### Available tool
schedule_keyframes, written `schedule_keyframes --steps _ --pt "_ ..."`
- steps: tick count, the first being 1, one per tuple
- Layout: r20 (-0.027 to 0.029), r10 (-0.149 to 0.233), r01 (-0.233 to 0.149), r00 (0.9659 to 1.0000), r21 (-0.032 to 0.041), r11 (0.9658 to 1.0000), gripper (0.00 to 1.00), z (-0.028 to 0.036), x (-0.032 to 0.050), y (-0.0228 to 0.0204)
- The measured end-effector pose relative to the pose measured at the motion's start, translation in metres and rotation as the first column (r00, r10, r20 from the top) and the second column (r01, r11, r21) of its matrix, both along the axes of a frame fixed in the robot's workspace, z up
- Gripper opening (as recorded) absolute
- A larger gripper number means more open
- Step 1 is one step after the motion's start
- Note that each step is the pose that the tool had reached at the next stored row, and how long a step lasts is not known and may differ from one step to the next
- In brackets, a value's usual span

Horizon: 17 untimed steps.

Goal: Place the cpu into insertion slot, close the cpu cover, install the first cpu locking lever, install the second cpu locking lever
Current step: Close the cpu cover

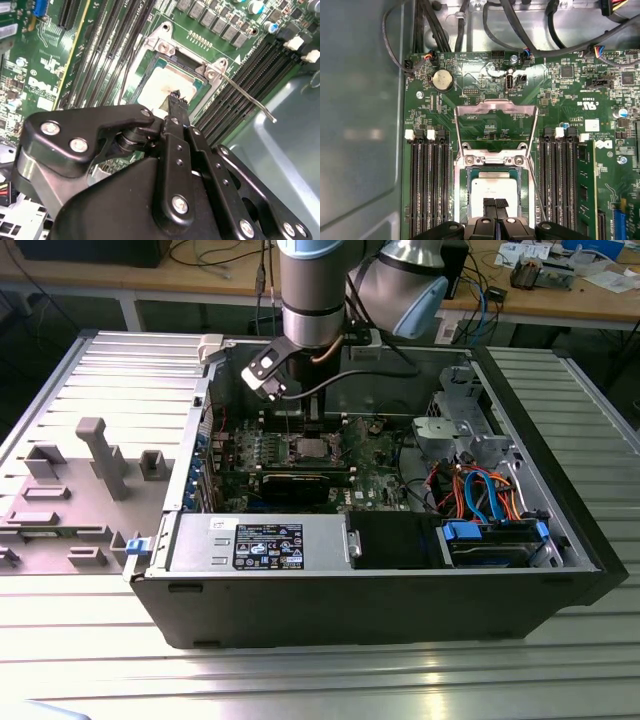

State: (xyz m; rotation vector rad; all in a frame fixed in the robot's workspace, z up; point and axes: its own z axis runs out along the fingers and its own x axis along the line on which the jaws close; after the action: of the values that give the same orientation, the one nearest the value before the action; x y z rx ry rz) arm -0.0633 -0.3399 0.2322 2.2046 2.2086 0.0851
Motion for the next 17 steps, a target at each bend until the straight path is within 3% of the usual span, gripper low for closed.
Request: schedule_keyframes --steps 10,17 --pt "0.0 0.0 0.0 1.0 -0.0085 1.0 0.11 0.0187 0.0 0.0014" --pt "0.0001 0.0 0.0 1.0 -0.0107 0.9999 0.11 0.0269 0.0 0.0019"
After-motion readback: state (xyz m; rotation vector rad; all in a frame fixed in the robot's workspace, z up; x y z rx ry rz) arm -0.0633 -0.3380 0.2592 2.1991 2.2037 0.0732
